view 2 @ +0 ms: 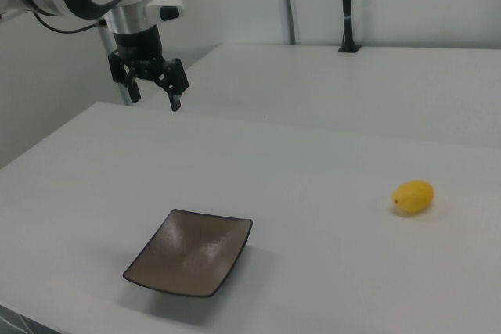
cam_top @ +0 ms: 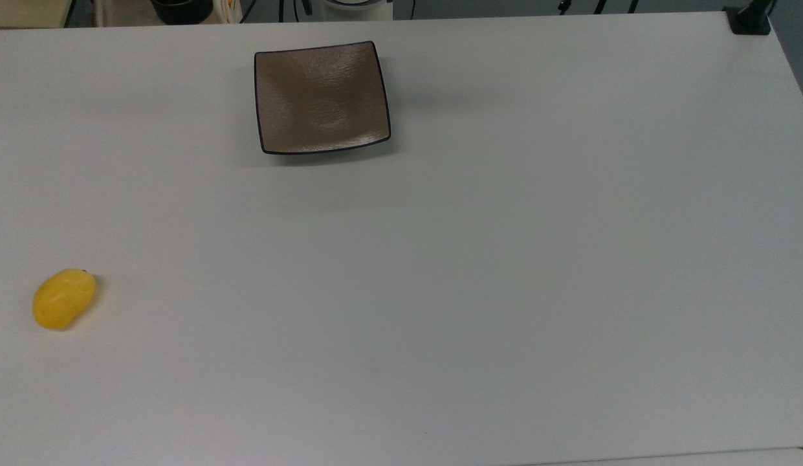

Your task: Put potatoes on a ceramic plate

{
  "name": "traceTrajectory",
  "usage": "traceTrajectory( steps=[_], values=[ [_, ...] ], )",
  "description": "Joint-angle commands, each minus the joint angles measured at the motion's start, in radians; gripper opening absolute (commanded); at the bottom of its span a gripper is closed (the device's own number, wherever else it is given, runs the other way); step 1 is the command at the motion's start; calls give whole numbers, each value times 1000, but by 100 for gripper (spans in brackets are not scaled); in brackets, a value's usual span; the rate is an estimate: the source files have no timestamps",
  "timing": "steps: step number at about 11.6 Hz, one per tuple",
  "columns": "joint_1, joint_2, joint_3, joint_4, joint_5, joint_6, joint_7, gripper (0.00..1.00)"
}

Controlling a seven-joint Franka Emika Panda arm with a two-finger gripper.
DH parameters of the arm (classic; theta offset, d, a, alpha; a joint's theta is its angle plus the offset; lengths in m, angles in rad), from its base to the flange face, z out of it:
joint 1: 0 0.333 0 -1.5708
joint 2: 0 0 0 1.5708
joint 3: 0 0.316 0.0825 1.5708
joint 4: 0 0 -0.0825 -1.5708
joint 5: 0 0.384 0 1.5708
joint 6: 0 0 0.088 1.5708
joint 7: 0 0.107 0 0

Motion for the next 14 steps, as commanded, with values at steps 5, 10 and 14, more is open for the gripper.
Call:
traceTrajectory(
  steps=[5,10,14],
  values=[
    [32,1,-19,-11,5,25,11,100],
    [26,-1,-19,-8,3,19,2,100],
    [23,9,-20,-8,3,17,-1,100]
  ],
)
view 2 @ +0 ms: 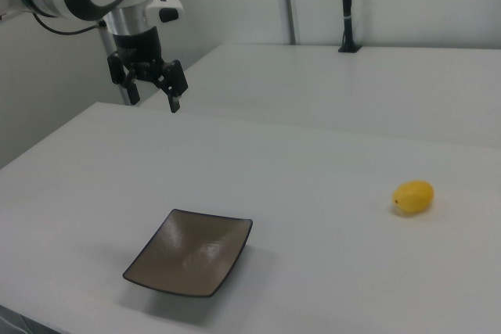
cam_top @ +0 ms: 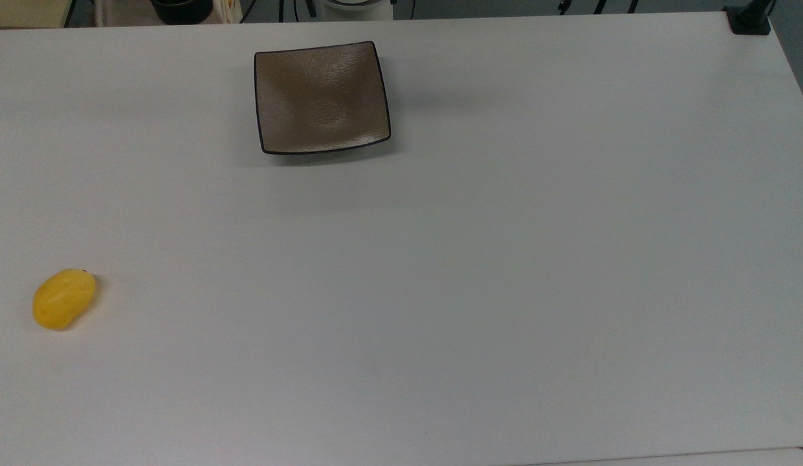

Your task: Put potatoes on a ceramic plate

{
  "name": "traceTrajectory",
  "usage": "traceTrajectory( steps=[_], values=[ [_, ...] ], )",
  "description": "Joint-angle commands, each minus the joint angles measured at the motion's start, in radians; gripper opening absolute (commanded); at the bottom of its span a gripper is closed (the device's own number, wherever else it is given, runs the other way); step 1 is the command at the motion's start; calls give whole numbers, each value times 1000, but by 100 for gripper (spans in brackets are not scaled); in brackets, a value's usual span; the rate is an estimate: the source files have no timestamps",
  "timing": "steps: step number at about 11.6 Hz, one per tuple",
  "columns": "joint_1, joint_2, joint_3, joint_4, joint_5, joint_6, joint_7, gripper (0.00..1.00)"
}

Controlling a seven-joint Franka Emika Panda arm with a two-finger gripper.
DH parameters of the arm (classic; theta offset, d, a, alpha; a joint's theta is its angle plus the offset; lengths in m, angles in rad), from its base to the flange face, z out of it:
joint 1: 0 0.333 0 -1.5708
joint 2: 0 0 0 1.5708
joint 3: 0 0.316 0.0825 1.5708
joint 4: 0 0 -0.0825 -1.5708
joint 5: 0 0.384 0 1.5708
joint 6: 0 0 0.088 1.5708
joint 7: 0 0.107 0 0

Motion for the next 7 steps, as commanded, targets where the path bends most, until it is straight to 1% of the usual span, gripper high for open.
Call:
traceTrajectory(
  steps=[1,2,4,5,6,7],
  values=[
    [5,11,-20,3,3,17,8,100],
    [-1,20,-20,18,2,16,8,100],
    [-15,45,-55,81,-11,3,10,100],
    [-18,77,-74,133,-35,-13,11,99],
    [-30,129,-90,202,-46,-18,17,98],
    [-48,167,-97,241,-49,-9,55,100]
  ],
)
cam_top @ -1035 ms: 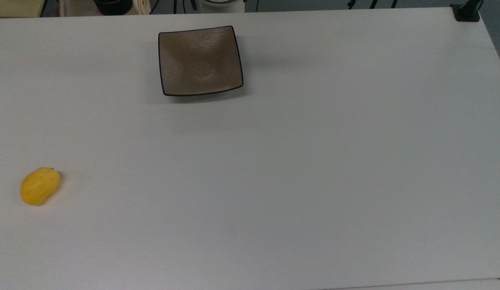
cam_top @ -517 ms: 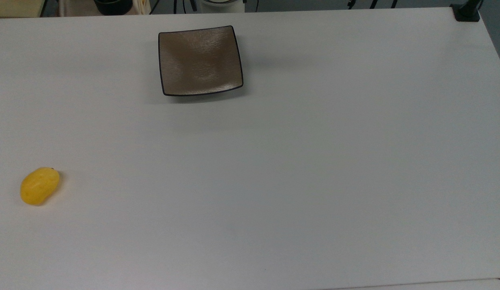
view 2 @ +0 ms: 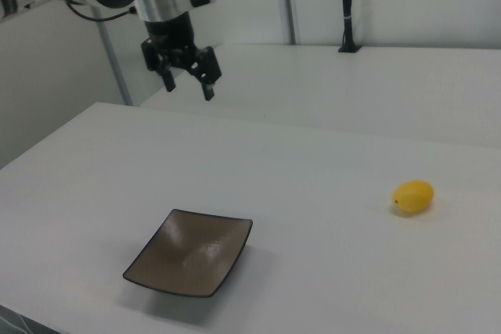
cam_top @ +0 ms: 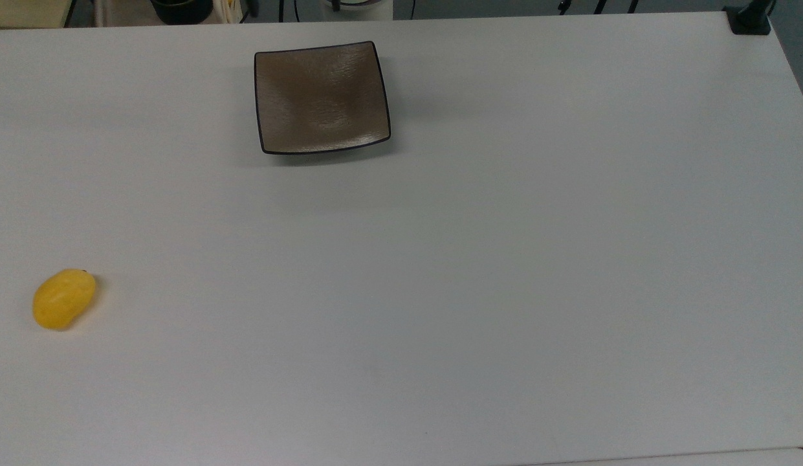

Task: Put potatoes on a ceramic plate
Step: 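Move the open gripper over the yellow potato and lower it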

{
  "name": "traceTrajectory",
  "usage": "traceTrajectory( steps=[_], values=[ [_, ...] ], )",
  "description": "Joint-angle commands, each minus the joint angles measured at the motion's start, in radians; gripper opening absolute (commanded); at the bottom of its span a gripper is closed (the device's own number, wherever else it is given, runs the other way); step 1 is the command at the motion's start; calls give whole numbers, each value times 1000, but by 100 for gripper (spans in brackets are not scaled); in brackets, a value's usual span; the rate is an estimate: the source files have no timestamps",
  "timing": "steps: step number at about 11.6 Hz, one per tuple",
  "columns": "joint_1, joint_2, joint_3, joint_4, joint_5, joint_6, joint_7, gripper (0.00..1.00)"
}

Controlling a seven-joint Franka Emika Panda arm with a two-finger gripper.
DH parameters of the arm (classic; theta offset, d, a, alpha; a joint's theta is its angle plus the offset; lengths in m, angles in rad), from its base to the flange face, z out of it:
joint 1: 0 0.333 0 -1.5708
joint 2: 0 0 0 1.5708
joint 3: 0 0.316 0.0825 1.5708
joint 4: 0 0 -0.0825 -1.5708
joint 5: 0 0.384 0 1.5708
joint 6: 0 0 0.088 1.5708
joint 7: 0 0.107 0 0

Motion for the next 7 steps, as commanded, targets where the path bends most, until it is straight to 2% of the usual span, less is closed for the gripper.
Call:
traceTrajectory(
  steps=[1,4,7],
  values=[
    [-40,171,-39,208,-41,-11,113,100],
    [-67,293,-93,312,-45,98,255,100],
    [-112,387,-98,337,-66,271,322,100]
  ],
)
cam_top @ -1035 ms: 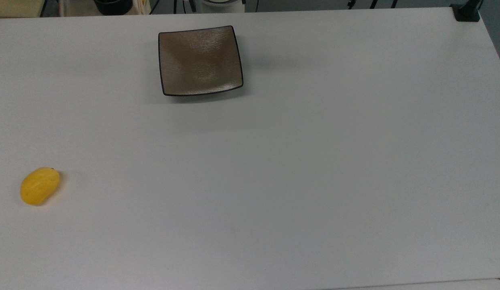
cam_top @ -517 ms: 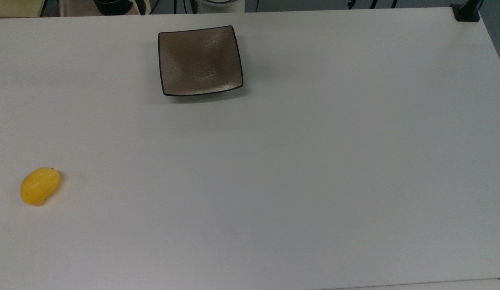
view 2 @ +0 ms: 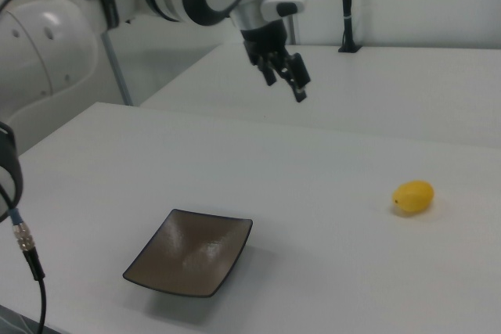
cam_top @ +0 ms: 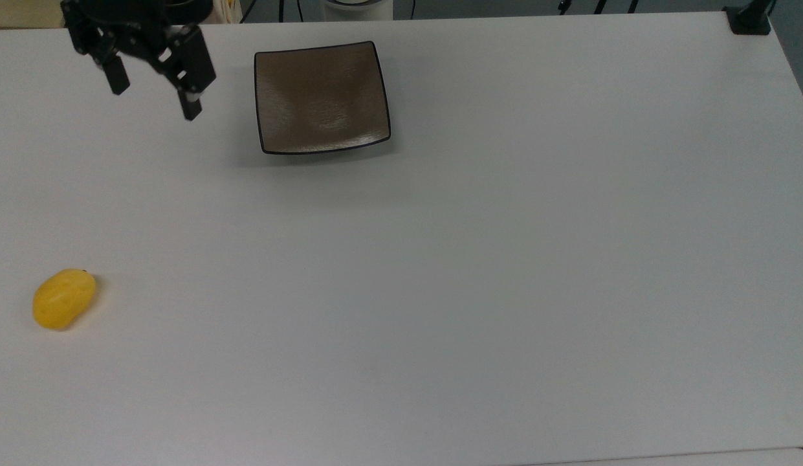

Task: Put potatoes on a ceramic plate
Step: 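Move the open gripper over the yellow potato and lower it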

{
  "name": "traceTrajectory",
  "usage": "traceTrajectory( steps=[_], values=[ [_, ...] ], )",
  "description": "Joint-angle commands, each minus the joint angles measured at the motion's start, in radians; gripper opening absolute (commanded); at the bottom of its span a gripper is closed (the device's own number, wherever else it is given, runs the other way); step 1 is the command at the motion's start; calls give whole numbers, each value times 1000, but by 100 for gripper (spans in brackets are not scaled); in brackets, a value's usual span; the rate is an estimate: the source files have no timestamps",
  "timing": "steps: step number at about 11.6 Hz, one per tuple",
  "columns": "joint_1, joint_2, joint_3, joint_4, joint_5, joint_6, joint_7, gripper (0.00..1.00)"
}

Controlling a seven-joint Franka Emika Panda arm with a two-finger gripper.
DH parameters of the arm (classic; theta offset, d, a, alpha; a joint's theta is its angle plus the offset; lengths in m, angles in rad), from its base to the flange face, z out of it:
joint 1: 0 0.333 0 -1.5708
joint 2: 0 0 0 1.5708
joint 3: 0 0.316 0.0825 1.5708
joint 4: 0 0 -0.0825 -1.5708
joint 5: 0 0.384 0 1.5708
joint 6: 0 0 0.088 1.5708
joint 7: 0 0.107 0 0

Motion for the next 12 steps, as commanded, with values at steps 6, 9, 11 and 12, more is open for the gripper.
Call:
traceTrajectory(
  steps=[6,9,11,12],
  values=[
    [-57,248,-44,49,-68,447,115,100],
    [-69,331,-78,51,-78,548,118,100],
    [-92,383,-78,51,-78,613,120,100],
    [-97,403,-76,49,-78,636,120,100]
  ],
)
